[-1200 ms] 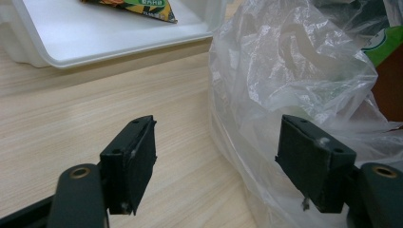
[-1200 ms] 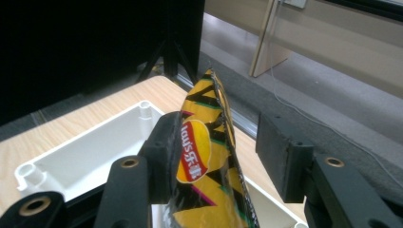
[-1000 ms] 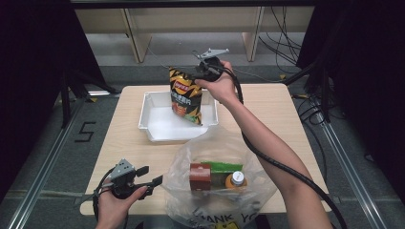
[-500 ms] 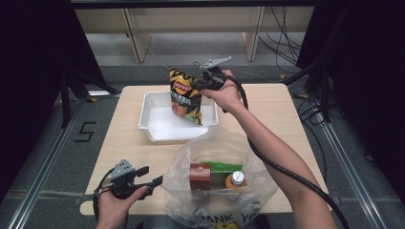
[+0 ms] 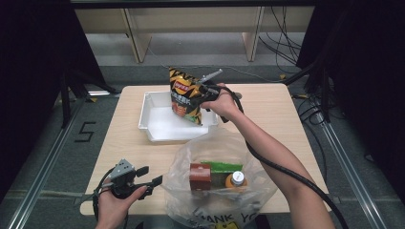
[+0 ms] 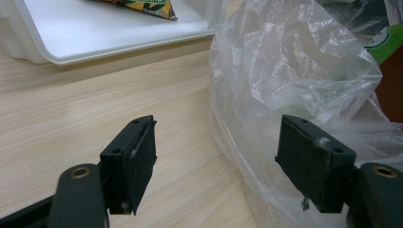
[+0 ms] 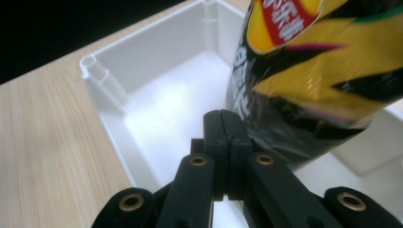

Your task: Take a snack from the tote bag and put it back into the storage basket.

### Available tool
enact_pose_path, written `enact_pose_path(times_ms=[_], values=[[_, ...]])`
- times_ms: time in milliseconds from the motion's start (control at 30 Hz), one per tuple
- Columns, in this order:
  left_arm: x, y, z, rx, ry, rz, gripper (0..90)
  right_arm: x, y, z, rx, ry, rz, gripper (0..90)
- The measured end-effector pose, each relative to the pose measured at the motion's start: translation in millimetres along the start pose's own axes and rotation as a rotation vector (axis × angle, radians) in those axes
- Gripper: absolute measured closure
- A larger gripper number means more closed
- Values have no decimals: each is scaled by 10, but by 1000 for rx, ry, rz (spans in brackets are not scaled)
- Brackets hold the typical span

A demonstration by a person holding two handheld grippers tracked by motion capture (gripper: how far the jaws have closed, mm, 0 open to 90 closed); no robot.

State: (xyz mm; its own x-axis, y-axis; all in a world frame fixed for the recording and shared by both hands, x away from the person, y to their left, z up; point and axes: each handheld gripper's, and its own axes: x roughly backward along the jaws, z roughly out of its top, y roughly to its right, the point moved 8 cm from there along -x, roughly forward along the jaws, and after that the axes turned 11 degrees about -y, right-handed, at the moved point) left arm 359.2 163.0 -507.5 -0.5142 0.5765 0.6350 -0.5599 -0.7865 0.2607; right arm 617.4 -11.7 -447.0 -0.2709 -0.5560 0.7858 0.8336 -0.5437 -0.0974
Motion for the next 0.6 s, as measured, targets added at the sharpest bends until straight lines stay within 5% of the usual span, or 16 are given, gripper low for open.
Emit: enact_pose_path(times_ms=[600], values=[[2,-3,-3,3,0,0,284,-213,-58,-85,13,-53,15,900]])
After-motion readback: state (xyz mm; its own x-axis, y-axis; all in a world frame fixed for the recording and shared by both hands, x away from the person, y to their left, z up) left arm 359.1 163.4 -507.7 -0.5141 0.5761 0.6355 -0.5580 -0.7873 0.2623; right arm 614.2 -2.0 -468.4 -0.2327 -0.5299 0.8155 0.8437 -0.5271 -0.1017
